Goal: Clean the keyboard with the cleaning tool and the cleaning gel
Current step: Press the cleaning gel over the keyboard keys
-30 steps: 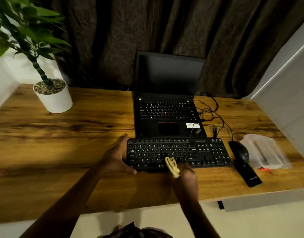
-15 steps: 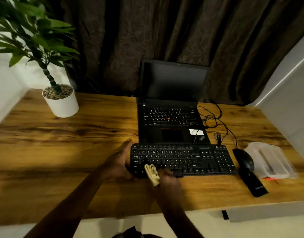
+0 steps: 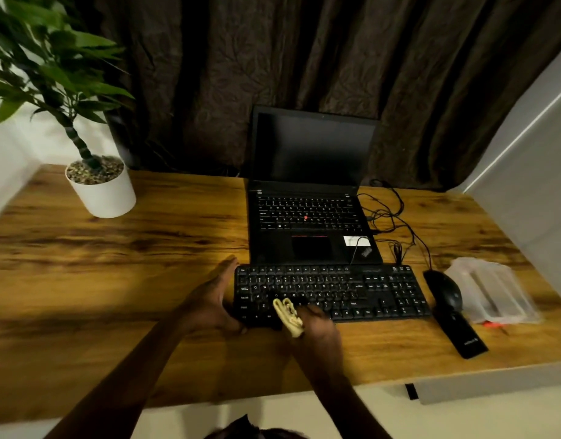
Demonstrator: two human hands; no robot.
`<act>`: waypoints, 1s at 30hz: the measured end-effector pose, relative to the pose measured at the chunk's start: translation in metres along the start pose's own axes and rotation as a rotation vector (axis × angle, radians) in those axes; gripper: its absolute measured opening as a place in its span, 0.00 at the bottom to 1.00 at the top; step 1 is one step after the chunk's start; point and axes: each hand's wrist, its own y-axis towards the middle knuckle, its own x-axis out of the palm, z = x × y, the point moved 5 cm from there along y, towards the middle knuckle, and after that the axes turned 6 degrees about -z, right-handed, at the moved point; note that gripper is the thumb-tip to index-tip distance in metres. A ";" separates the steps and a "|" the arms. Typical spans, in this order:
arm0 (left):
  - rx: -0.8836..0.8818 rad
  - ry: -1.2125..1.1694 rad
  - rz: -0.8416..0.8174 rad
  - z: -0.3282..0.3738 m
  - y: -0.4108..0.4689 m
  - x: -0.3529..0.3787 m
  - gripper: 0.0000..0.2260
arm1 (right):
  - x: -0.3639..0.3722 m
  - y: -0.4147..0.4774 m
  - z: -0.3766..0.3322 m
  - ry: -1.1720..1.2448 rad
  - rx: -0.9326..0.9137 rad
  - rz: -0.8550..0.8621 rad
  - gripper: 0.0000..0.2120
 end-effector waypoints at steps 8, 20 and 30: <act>-0.063 0.050 -0.032 0.004 -0.002 0.000 0.68 | -0.027 -0.005 0.049 -0.003 0.188 0.015 0.11; -0.143 0.147 0.138 0.015 -0.001 0.017 0.62 | -0.031 -0.009 0.065 -0.084 0.091 -0.002 0.17; -0.284 0.290 0.368 0.024 -0.019 0.057 0.51 | -0.038 -0.008 0.086 -0.030 0.042 -0.064 0.17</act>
